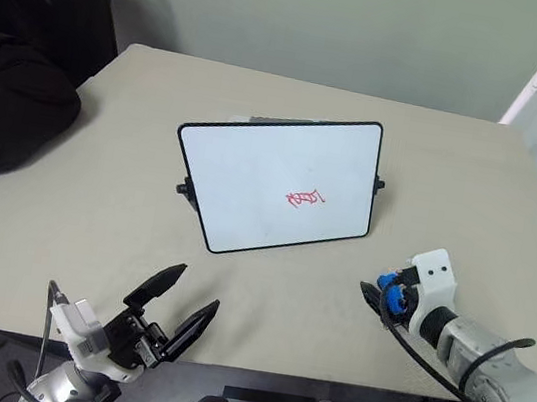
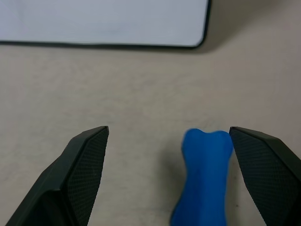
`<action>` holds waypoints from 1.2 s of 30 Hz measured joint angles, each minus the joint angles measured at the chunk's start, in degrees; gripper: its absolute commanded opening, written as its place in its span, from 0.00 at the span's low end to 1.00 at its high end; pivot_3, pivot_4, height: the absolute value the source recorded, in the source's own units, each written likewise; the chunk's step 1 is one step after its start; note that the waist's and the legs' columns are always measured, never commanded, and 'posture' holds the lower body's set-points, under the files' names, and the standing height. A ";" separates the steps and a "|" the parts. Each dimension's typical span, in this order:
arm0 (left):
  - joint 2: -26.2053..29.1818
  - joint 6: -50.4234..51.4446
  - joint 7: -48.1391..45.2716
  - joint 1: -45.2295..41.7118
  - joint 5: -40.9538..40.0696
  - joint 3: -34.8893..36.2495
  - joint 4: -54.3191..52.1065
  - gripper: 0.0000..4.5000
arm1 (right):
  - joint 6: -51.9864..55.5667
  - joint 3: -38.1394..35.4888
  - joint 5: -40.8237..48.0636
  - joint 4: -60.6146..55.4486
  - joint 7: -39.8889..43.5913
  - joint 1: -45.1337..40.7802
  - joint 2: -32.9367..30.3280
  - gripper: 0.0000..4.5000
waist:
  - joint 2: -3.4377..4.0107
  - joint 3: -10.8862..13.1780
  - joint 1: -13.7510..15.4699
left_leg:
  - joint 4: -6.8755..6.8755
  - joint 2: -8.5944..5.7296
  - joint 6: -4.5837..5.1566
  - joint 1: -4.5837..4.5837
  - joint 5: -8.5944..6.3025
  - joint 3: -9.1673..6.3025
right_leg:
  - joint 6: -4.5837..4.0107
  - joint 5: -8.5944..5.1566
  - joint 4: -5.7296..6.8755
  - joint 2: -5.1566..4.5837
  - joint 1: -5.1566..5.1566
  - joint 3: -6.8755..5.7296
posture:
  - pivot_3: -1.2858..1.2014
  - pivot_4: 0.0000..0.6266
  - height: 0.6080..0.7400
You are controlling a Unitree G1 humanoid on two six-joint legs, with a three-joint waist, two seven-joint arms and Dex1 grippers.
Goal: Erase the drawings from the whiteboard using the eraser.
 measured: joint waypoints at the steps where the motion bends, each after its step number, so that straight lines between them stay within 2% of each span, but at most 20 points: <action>1: 0.01 0.00 0.00 -0.02 -0.01 0.03 0.00 1.00 | 0.67 0.11 -0.25 0.72 -0.22 -0.62 -0.06 0.96 | 0.00 0.00 0.02 | 0.00 0.00 0.00 0.03 0.00 -0.01 | 0.00 0.00 0.00 0.00 -0.02 0.00 | 0.52 0.24 1.00; 6: 0.05 0.00 0.08 -0.24 -0.06 0.20 0.00 1.00 | 6.12 1.26 -2.52 5.81 -1.35 -2.33 -1.45 0.96 | 0.00 0.00 0.14 | 0.01 0.00 -0.01 0.08 0.00 -0.01 | 0.01 0.00 -0.01 -0.03 -0.07 0.00 | 0.52 0.24 1.00; 10: 0.06 0.00 0.12 -0.55 -0.13 0.44 0.00 1.00 | 7.57 1.63 -2.74 5.60 -1.35 -2.57 -1.59 0.96 | 0.00 -0.01 0.12 | -0.03 0.00 0.03 -0.04 -0.02 -0.01 | 0.04 -0.01 0.00 0.01 0.00 -0.01 | 0.52 0.24 1.00; 11: 0.09 0.00 0.12 -0.51 -0.18 0.59 0.00 1.00 | 7.81 1.64 -2.82 5.26 -1.34 -2.50 -1.59 0.93 | 0.00 0.00 0.12 | -0.03 0.00 0.03 -0.04 -0.02 0.00 | 0.04 -0.01 0.00 0.01 -0.01 -0.01 | 0.52 0.24 1.00; 14: 0.10 0.00 0.12 -0.52 -0.26 0.78 0.00 1.00 | 8.49 1.64 -3.37 4.72 -1.36 -2.28 -1.59 0.76 | -0.01 -0.01 0.11 | -0.02 0.00 0.03 -0.04 -0.02 0.00 | 0.04 -0.01 -0.01 0.01 0.00 -0.01 | 0.52 0.24 1.00; 19: 0.09 0.01 0.11 -0.44 -0.25 0.78 0.00 1.00 | 8.73 1.79 -4.53 4.06 -1.37 -1.95 -1.63 0.36 | -0.01 -0.01 0.08 | -0.03 0.00 0.06 -0.02 -0.04 -0.01 | 0.04 -0.01 0.00 0.02 0.00 -0.01 | 0.52 0.24 1.00; 22: 0.09 0.00 0.10 -0.25 -0.24 0.76 0.00 1.00 | 8.55 1.93 -4.64 3.24 -1.12 -1.94 -1.57 0.17 | -0.01 -0.01 0.08 | -0.03 0.00 0.06 -0.03 -0.04 0.00 | 0.04 -0.02 0.00 0.02 -0.01 -0.01 | 0.52 0.24 1.00; 27: 0.07 -0.01 0.08 -0.02 -0.18 0.70 0.00 1.00 | 8.37 1.95 -3.98 -0.02 -0.34 -5.61 -0.95 0.17 | 0.03 0.01 -0.16 | -0.02 0.00 0.06 -0.02 -0.03 0.01 | 0.04 0.00 0.01 0.04 -0.02 0.00 | 0.52 0.24 1.00; 32: 0.05 -0.05 0.03 -0.27 -0.06 0.50 0.00 1.00 | 6.60 2.31 -3.35 -2.08 -1.21 -18.08 5.03 0.17 | 0.03 0.01 -0.47 | -0.04 0.00 0.14 0.36 -0.03 -0.05 | 0.04 0.05 0.05 0.11 -0.09 0.02 | 0.52 0.24 1.00; 36: 0.07 -0.04 0.00 -0.35 -0.04 0.51 0.00 1.00 | 5.99 6.36 -4.87 1.37 -2.40 -26.75 8.74 0.17 | 0.03 0.00 -0.40 | -0.08 0.01 0.20 0.39 -0.07 -0.10 | 0.04 0.05 0.04 0.09 -0.12 0.04 | 0.52 0.24 1.00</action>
